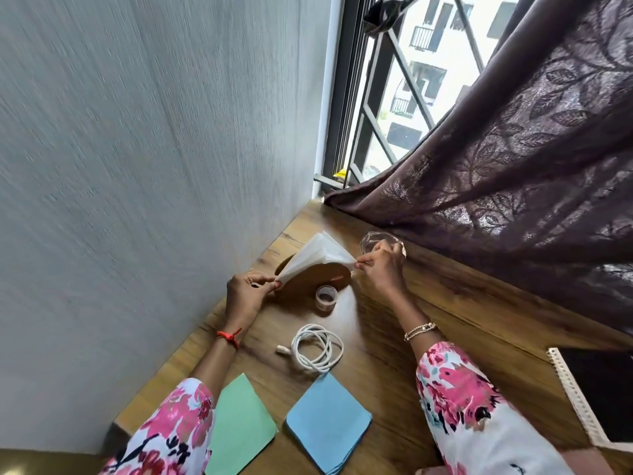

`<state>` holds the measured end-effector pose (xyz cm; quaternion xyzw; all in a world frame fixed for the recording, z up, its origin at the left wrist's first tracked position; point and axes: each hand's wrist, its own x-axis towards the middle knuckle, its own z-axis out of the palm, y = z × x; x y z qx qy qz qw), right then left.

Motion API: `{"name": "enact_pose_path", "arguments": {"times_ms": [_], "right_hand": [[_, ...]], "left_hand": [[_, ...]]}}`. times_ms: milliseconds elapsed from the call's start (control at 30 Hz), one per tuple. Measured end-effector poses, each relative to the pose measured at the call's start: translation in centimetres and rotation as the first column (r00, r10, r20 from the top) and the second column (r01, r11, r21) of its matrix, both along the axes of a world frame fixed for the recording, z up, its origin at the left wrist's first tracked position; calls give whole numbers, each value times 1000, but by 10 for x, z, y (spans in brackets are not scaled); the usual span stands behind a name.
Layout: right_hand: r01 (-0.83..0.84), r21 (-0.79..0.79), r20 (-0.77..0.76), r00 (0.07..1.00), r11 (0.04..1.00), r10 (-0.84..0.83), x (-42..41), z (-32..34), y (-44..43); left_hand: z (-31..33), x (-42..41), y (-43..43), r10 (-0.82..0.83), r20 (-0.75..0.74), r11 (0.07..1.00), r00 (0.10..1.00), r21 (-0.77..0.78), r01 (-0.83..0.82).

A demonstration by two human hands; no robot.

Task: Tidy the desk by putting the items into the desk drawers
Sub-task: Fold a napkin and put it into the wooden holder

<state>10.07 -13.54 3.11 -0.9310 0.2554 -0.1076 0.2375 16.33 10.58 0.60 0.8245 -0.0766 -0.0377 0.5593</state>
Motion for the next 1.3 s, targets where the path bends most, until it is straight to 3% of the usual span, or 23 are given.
{"name": "enact_pose_path", "arguments": {"times_ms": [167,767,1033,1300], "right_hand": [[-28,-76,-14,1000,997,27,-1,-4,3],[-88,-22,0,996,996,88,-2,-2,6],[-124,-41,42,991,991,126,-9,11,10],[-112,-90,5,994,990,113,-23,21,19]], "left_hand": [[1,-2,2,-17,-22,1000,1000,4,17],[2,1,12,-78,-32,996,996,32,79],[11,1,18,-204,48,979,978,23,203],[13,-5,21,-222,97,974,970,65,217]]}}
